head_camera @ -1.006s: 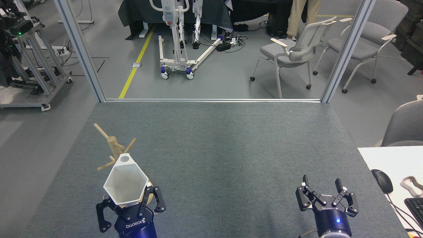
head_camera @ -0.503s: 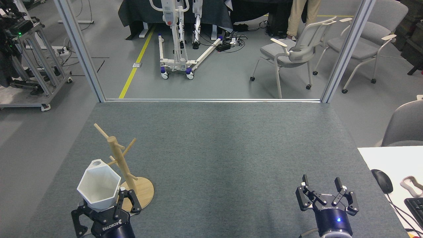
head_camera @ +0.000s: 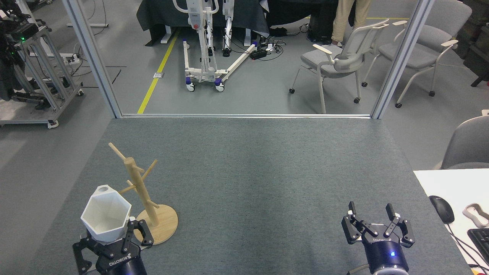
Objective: Hang cup on storage rack
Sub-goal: 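Raise and tilt the cup with the left gripper onto a stand peg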
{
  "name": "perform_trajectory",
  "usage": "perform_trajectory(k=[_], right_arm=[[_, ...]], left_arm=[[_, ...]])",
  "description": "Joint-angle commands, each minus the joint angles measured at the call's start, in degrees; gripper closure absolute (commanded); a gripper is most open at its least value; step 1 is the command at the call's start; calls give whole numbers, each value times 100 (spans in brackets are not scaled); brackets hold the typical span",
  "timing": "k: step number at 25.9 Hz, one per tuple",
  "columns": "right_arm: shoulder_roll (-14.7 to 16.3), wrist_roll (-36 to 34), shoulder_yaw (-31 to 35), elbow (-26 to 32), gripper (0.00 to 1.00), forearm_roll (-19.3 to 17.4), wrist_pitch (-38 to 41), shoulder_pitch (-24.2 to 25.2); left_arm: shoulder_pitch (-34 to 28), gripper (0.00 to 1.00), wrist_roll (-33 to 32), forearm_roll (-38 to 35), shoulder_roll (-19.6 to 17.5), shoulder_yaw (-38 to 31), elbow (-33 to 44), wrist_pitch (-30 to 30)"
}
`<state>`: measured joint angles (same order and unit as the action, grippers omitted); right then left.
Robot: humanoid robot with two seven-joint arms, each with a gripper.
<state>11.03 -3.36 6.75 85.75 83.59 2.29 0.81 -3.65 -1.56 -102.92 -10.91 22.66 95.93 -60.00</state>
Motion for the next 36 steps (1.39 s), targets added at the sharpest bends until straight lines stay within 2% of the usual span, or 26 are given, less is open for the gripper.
perform_trajectory(k=[1,12,36], right_arm=[[5,2,2,3,1,0,-1,7],[14,2,2,38,1,0,-1,16],[5,10,-7,55,1,9,-1,42]], left_arm=[[22,75,-29,17,-60,-77,-92,0],[136,76,-38,-9,-131,-156,-602,0],[268,76,156,-70,-271,-16,-734,0]])
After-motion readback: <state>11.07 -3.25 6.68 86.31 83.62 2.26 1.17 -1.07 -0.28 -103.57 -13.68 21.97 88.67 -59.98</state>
